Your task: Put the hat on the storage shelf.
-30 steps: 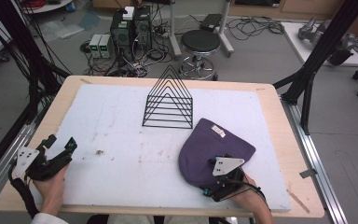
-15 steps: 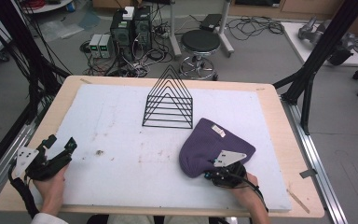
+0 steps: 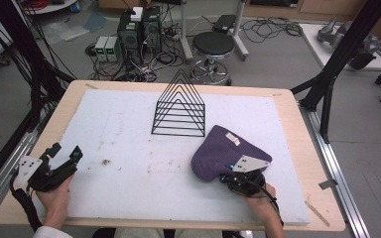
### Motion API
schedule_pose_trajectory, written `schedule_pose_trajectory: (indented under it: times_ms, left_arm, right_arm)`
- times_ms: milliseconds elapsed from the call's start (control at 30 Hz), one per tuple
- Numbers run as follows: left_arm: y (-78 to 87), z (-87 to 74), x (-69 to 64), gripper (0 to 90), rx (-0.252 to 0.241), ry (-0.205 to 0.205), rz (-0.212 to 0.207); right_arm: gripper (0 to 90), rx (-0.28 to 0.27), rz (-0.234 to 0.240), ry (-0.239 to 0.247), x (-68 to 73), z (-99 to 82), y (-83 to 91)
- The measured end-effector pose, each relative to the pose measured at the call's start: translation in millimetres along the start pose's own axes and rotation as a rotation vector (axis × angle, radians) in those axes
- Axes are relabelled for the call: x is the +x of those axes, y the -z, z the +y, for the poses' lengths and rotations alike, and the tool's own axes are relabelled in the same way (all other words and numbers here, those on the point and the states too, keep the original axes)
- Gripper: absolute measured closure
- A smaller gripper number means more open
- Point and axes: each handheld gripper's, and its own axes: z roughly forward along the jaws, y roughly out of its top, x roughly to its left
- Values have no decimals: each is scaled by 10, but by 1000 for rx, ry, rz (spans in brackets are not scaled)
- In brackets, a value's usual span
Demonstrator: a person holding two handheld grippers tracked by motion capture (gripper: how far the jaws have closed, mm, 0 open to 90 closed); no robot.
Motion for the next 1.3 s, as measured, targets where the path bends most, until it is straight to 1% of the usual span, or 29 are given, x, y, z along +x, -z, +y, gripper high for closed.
schedule_pose_trajectory:
  times_ms: [100,167,233,267,300,333,400,433,467,567,667,700,733,833,900,967,1033,1100,1133,1167,1300]
  left_arm:
    - [4,2,-4,258,0,-3,2]
    - [6,3,-1,258,2,-3,7]
    - [8,4,5,257,4,-3,10]
    - [9,3,7,257,6,-2,11]
    - [8,3,7,257,7,-2,12]
    - [8,3,5,257,7,-2,13]
    - [6,2,0,257,9,-2,15]
    - [5,1,-3,257,11,-1,15]
    - [3,1,-5,257,11,0,15]
    - [-1,0,-12,257,10,-1,16]
    - [-5,-1,-18,257,9,-1,12]
    - [-6,-1,-19,257,9,-1,12]
    - [-7,-2,-19,257,10,1,12]
    - [-8,-2,-28,257,13,5,18]
    - [-8,0,-38,257,11,1,17]
    - [-11,1,-52,257,7,-1,13]
    - [-11,4,-63,257,4,-10,12]
    - [-9,9,-69,256,-1,-12,13]
    - [-6,15,-72,256,-7,-15,15]
    - [-5,18,-74,254,-10,-13,14]
    - [5,39,-109,253,-23,-5,-14]
  right_arm:
    - [706,-64,-55,-45,-39,38,59]
    - [704,-94,-106,-74,-59,57,88]
    - [703,-118,-171,-105,-79,74,107]
    - [703,-130,-193,-117,-89,81,116]
    - [702,-152,-224,-147,-97,95,133]
    - [702,-166,-244,-156,-103,103,146]
    - [701,-216,-308,-177,-98,131,191]
    - [701,-243,-336,-177,-92,145,213]
    - [701,-266,-353,-184,-87,161,240]
    - [701,-353,-380,-188,-92,208,302]
    - [701,-418,-415,-191,-103,253,345]
    - [701,-444,-440,-186,-102,280,363]
    - [701,-467,-454,-178,-106,302,378]
    - [700,-545,-483,-151,-101,373,408]
    - [699,-586,-504,-134,-82,425,420]
    - [700,-621,-534,-106,-66,483,433]
    - [700,-656,-562,-98,-42,542,451]
    - [699,-696,-577,-97,-31,601,476]
    - [698,-705,-580,-98,-26,616,482]
    - [696,-731,-582,-105,-20,658,500]
    - [694,-768,-568,-107,-32,786,555]
